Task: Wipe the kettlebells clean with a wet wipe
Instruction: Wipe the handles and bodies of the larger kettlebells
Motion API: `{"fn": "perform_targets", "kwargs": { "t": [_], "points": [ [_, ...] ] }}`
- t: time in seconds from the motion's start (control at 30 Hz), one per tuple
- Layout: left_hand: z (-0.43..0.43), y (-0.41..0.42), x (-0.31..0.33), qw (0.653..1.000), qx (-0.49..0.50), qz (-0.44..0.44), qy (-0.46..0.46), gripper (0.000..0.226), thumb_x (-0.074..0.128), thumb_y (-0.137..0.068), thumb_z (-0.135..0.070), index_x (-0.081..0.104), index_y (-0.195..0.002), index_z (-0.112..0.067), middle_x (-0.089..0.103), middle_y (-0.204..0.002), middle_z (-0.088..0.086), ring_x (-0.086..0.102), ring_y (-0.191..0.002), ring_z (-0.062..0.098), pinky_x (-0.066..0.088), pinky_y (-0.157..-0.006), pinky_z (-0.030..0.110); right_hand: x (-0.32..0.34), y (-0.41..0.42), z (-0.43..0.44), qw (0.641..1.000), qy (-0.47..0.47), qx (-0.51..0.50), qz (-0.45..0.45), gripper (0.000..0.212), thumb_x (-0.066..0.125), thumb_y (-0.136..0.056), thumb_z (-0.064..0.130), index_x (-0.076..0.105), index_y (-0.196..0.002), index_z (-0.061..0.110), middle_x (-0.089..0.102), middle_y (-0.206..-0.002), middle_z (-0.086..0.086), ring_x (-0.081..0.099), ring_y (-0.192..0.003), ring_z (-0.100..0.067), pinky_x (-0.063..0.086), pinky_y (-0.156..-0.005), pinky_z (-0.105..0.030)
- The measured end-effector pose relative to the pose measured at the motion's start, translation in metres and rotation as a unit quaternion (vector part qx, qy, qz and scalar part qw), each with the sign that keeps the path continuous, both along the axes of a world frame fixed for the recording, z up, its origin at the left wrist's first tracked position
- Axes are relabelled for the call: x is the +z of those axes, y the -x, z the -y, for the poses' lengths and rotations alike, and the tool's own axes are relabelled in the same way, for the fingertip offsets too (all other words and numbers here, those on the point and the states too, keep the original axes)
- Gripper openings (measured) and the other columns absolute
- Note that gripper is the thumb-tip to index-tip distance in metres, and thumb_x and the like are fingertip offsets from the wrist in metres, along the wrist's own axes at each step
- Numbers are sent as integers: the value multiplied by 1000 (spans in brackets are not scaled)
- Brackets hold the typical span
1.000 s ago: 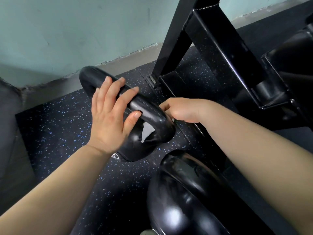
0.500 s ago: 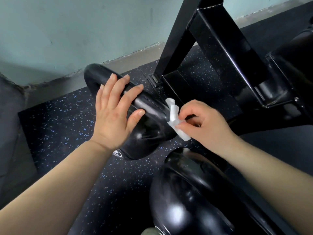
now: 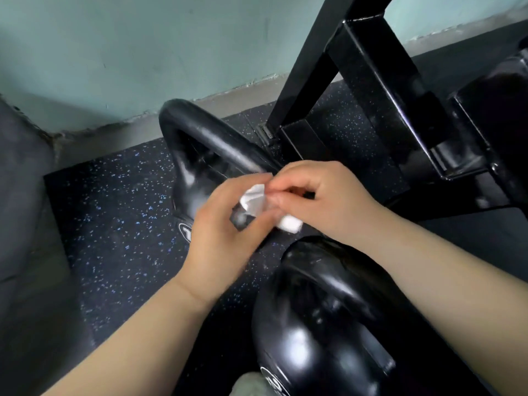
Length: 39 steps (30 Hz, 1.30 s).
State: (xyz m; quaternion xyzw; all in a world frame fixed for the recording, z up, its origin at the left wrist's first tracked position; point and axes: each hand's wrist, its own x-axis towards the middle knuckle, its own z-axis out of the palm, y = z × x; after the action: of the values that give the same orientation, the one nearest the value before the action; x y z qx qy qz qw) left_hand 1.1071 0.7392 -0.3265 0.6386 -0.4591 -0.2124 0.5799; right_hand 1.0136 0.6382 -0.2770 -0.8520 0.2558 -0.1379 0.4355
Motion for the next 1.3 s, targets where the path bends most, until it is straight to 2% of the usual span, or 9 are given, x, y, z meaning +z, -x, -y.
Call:
{"fn": "perform_targets", "kwargs": {
  "t": [0.1, 0.23, 0.53, 0.6, 0.73, 0.87, 0.97, 1.1, 1.3],
  "points": [
    [-3, -4, -8, 986, 158, -52, -30, 33, 65, -75, -1, 53, -86, -30, 53, -85, -23, 51, -74, -22, 34, -68, -5, -4, 0, 5, 997, 7, -67, 26, 25, 55, -83, 12, 63, -106, 14, 59, -96, 11, 55, -86, 3, 42, -77, -3],
    [-7, -23, -30, 959, 247, -81, -110, 39, 64, -75, -1, 47, -102, -24, 47, -86, -21, 50, -75, 1, 33, -63, -5, -16, 5, 20, 993, -56, -77, -65, 37, 56, -85, 15, 55, -122, 20, 51, -106, 19, 50, -99, 9, 35, -82, 4],
    [34, 11, -44, 988, 26, -83, -128, 30, 53, -82, 5, 53, -68, -21, 51, -66, -18, 50, -61, -18, 35, -64, -2, -24, 6, 25, 992, -99, -78, -18, 41, 60, -82, 9, 49, -117, 26, 54, -98, 22, 49, -80, 29, 38, -78, 4],
    [29, 12, -50, 990, -1, -79, -119, 26, 52, -84, 4, 61, -75, -19, 59, -76, -18, 52, -71, -20, 37, -73, -2, -24, 7, 25, 991, -105, -78, -10, 42, 60, -82, 7, 47, -117, 26, 54, -100, 19, 50, -81, 29, 39, -78, 3],
    [15, -2, -66, 988, -37, 62, -137, 33, 48, -79, 7, 68, -102, -8, 56, -115, -9, 56, -105, 0, 33, -96, 5, -25, 7, 24, 991, -108, -80, -10, 40, 60, -82, 9, 48, -114, 30, 55, -94, 26, 51, -82, 28, 39, -81, 3],
    [3, -26, -64, 968, -73, 172, -169, 38, 39, -73, -11, 71, -94, -7, 68, -107, 5, 62, -102, 14, 23, -90, -6, -24, 7, 24, 991, -107, -80, -12, 40, 60, -82, 10, 48, -114, 32, 52, -91, 30, 50, -81, 29, 38, -79, 5],
    [5, -46, -36, 973, 32, 140, -183, 41, 48, -75, 10, 68, -102, -13, 67, -111, 8, 56, -93, 8, 29, -82, -4, -23, 7, 23, 990, -113, -79, -15, 38, 60, -82, 12, 49, -111, 33, 51, -91, 31, 49, -80, 30, 37, -77, 6],
    [18, -82, 19, 951, 292, 102, 12, 35, 51, -78, -2, 62, -107, -18, 56, -101, -16, 50, -75, -24, 34, -75, -5, -23, 8, 23, 990, -116, -79, -17, 36, 60, -82, 13, 51, -111, 33, 51, -92, 32, 49, -81, 30, 37, -78, 6],
    [45, -81, 23, 967, 137, 198, -83, 27, 49, -87, -9, 64, -110, -14, 66, -114, 8, 61, -100, 16, 39, -86, 12, -24, 10, 24, 990, -116, -75, -21, 35, 60, -82, 15, 53, -111, 33, 51, -94, 33, 47, -83, 32, 35, -76, 8]
  ]
}}
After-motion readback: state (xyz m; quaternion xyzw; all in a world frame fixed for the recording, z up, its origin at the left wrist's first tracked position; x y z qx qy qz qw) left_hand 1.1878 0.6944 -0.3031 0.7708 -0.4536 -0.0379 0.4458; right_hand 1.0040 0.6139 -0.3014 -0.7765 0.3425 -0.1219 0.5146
